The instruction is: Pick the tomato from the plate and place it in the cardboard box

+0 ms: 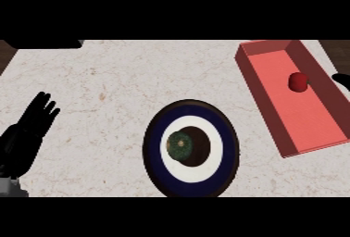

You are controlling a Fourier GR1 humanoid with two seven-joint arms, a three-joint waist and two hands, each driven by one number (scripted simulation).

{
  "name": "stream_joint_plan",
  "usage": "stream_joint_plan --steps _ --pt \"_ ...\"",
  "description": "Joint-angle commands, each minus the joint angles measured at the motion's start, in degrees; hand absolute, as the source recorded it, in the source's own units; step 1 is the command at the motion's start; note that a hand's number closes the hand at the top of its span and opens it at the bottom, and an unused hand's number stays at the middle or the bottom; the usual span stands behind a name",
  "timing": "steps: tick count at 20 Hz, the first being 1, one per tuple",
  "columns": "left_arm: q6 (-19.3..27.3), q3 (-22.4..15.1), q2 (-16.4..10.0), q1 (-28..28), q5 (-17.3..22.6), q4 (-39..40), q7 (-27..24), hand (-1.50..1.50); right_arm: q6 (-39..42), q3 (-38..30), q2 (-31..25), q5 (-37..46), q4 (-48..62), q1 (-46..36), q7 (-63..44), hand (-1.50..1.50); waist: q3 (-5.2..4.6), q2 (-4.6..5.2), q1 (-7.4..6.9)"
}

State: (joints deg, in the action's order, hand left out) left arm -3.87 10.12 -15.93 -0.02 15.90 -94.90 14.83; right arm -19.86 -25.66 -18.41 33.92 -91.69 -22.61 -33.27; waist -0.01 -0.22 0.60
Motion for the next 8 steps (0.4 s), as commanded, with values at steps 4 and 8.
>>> stream_joint_plan --steps 4,8 --pt "1.04 -1.18 2.68 -2.05 -2.84 2.41 -0.72 0.0 4.12 -4.35 -2.77 -8.82 -7.17 9.28 4.73 -1.5 0.01 0.17 -0.39" --pt "1.71 -0.32 2.66 -2.25 -2.86 -0.05 0.82 0.0 7.63 -7.53 -4.39 -12.79 -10.2 14.09 5.81 -1.5 0.02 0.15 -0.39"
